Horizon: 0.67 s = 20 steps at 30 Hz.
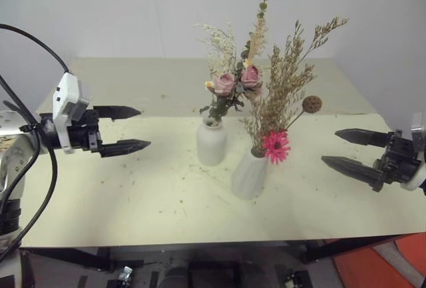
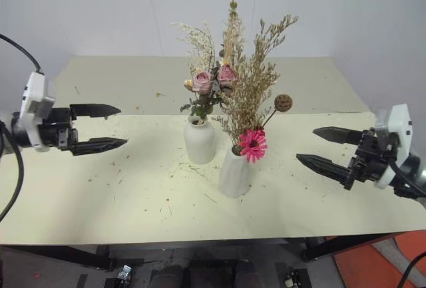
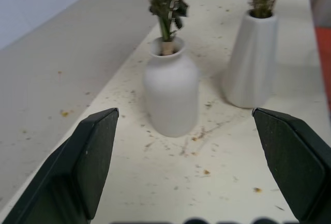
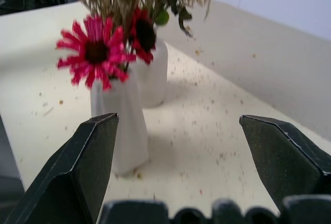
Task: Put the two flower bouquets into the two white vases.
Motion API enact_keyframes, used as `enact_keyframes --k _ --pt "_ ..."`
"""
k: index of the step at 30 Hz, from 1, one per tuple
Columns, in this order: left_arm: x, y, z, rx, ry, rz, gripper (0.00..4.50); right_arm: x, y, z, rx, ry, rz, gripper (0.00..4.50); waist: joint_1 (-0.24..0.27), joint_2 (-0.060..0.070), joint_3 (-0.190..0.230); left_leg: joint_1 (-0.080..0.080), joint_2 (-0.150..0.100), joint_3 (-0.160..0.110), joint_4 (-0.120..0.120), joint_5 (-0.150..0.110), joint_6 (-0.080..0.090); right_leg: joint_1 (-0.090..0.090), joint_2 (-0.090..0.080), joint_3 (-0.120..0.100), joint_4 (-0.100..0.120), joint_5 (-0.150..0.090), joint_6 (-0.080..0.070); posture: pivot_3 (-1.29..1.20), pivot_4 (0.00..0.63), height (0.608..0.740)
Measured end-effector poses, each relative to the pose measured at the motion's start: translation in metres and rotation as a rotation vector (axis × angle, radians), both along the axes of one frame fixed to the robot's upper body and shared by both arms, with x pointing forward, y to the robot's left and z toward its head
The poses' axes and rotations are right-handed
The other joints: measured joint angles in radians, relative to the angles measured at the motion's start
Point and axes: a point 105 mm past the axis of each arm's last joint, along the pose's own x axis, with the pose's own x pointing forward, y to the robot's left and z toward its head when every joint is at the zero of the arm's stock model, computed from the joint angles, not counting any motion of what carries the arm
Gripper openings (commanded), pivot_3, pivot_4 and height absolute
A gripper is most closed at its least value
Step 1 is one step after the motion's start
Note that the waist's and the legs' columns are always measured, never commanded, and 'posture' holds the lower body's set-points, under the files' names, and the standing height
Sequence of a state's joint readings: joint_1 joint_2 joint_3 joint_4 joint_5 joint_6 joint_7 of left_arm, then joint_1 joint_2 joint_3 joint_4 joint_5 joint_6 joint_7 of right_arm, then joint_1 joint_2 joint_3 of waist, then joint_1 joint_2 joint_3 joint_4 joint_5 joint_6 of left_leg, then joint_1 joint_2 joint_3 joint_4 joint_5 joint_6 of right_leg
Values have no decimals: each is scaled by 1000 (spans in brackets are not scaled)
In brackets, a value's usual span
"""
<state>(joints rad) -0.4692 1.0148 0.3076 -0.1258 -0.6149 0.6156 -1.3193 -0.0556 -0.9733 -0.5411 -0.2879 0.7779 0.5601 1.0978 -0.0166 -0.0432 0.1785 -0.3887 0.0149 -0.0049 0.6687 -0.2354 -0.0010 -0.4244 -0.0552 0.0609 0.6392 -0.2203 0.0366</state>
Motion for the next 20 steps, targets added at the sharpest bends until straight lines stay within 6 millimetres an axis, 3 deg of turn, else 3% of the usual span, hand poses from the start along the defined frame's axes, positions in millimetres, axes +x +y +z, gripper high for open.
enact_keyframes --k 7,20 --pt "-17 0 -8 -13 46 -2 4500 -4 -9 -3 -22 20 -8 4456 -2 0 0 2 0 1 0 0 0 1 0 1 0 0 0 0 150 740" --pt "-22 -4 -9 -42 64 0 4500 -4 -11 -4 -24 27 -1 4456 -1 0 0 1 0 1 0 0 0 1 0 1 0 -1 0 0 150 740"
